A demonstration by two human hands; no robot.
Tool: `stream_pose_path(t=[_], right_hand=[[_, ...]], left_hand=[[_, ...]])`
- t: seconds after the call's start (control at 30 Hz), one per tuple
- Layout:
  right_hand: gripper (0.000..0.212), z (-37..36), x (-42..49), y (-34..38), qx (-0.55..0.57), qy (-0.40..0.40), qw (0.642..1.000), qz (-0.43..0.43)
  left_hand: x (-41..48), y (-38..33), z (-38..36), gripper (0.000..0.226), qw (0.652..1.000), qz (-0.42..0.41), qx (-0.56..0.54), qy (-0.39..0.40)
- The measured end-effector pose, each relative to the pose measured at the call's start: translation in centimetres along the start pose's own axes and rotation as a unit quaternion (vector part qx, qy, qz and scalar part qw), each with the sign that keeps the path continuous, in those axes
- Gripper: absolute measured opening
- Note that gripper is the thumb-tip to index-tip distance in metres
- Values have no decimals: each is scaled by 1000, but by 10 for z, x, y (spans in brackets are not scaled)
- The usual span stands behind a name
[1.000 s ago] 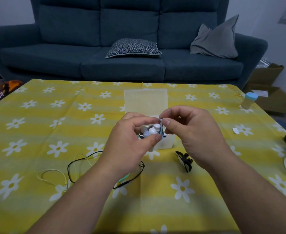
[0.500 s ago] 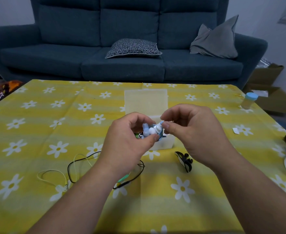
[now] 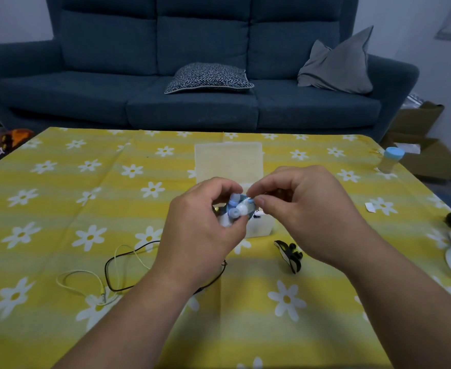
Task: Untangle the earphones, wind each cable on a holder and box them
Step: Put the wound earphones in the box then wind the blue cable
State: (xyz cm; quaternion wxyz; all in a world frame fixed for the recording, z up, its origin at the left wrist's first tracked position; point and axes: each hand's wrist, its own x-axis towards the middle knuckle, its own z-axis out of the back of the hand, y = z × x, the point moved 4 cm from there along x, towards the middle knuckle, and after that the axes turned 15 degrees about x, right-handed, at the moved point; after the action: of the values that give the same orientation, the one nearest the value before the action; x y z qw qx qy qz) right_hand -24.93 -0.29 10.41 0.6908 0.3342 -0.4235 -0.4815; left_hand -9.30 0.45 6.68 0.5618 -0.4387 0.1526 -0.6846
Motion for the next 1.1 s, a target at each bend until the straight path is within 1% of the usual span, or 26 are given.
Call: stream_pose_path(t=[0.13, 0.27, 0.4, 0.6, 0.67, 0.77, 0.83, 0.97, 1.1], right_hand=[[12, -1, 0, 0, -73, 21, 997, -1], [11, -1, -2, 3, -107, 31, 994, -2], [10, 1, -2, 3, -101, 15, 995, -8], [9, 0, -2, 2, -95, 18, 995, -18], [12, 5, -1, 1, -60, 3, 998, -26], [14, 13, 2, -3, -2, -15, 998, -56], [15, 15, 2, -7, 28, -31, 996, -82], [15, 14, 2, -12, 33, -75, 992, -94], [15, 11, 2, -10, 3, -76, 994, -83]], left_hand=[[0, -3, -1, 23, 998, -44, 39, -17], [-1, -4, -3, 21, 997, -57, 43, -11], [-1, -3, -4, 22, 998, -52, 40, -14], [-2, -2, -5, 23, 999, -35, 36, -3], [-1, -1, -3, 24, 1000, -1, 5, -3], [1, 4, -1, 27, 995, 69, -72, -9], [3, 6, -1, 28, 990, 87, -109, -6], [4, 4, -2, 29, 990, 81, -116, 29], [0, 2, -4, 27, 995, 52, -69, 43]])
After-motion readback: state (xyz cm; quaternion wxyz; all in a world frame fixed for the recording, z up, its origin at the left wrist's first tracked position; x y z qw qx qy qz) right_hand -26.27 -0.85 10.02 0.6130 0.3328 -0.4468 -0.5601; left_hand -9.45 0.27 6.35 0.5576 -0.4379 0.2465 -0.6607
